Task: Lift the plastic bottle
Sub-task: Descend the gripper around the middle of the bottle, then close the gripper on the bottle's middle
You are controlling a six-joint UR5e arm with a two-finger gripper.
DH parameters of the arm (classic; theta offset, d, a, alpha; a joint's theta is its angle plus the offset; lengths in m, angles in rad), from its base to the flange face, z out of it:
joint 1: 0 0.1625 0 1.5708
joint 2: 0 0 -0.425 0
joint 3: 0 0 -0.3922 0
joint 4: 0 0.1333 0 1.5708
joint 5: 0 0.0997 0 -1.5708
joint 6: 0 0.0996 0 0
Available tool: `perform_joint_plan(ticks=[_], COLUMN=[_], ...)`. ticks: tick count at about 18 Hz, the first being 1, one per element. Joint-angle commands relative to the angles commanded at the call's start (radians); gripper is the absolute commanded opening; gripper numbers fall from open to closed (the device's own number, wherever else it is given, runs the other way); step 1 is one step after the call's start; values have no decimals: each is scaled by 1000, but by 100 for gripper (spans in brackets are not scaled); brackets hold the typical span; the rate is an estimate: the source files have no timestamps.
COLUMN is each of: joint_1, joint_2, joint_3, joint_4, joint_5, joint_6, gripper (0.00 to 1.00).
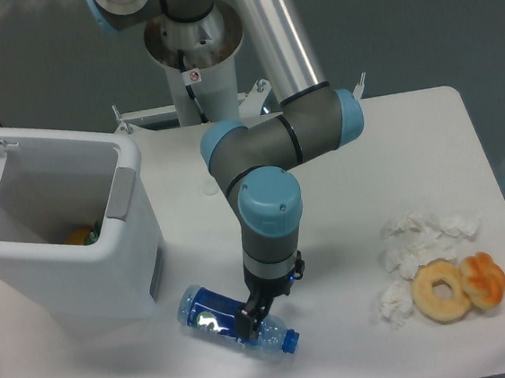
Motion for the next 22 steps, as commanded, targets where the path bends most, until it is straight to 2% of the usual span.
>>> perform_joint_plan(ticks=[6,22], joint_1=[-35,-41], joint_2=[-34,-67], joint_3=[-2,2], joint_4=[9,20], joint_5=[35,57], joint_6=[17,21], gripper=[100,100])
